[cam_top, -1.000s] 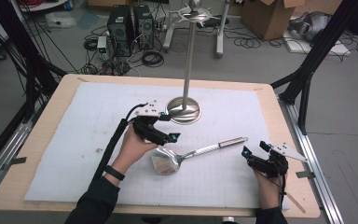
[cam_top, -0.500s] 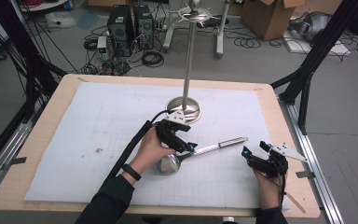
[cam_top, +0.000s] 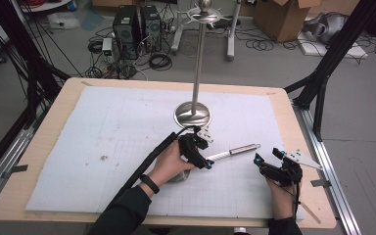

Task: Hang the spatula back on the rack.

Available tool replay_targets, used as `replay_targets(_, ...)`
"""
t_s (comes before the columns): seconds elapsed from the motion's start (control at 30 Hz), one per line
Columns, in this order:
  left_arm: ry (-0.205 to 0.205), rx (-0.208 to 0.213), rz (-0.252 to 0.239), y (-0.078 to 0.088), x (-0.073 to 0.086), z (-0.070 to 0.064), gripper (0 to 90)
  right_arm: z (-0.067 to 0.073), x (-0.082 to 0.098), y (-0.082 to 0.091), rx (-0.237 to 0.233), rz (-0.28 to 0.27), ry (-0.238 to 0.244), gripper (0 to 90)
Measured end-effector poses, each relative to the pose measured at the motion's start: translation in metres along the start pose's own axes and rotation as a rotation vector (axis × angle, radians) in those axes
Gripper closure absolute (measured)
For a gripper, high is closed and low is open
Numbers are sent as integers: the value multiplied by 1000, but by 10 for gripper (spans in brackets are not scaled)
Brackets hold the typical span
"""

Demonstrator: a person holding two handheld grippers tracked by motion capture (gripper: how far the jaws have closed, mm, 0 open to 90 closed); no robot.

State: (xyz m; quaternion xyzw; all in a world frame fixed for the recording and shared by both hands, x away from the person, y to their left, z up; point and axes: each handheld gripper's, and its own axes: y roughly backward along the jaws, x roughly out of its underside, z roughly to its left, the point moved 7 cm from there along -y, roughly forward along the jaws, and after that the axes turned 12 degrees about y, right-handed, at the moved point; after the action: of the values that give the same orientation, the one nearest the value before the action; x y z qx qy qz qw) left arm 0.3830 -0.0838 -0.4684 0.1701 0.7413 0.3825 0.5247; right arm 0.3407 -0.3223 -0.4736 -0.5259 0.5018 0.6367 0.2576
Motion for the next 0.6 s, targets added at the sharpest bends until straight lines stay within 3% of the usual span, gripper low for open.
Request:
replay_targets(0.07,-3,-7,28,-3,2,0,377,0,0,0,-1,-1,2,200)
replay_targets(0.3,10,-35,125,-11,8,-2,428,0,0,0,-2,1,-3,204)
replay_targets(0.6,22,-71,161,-12,7,0,498,0,0,0,-6,8,-5,211)
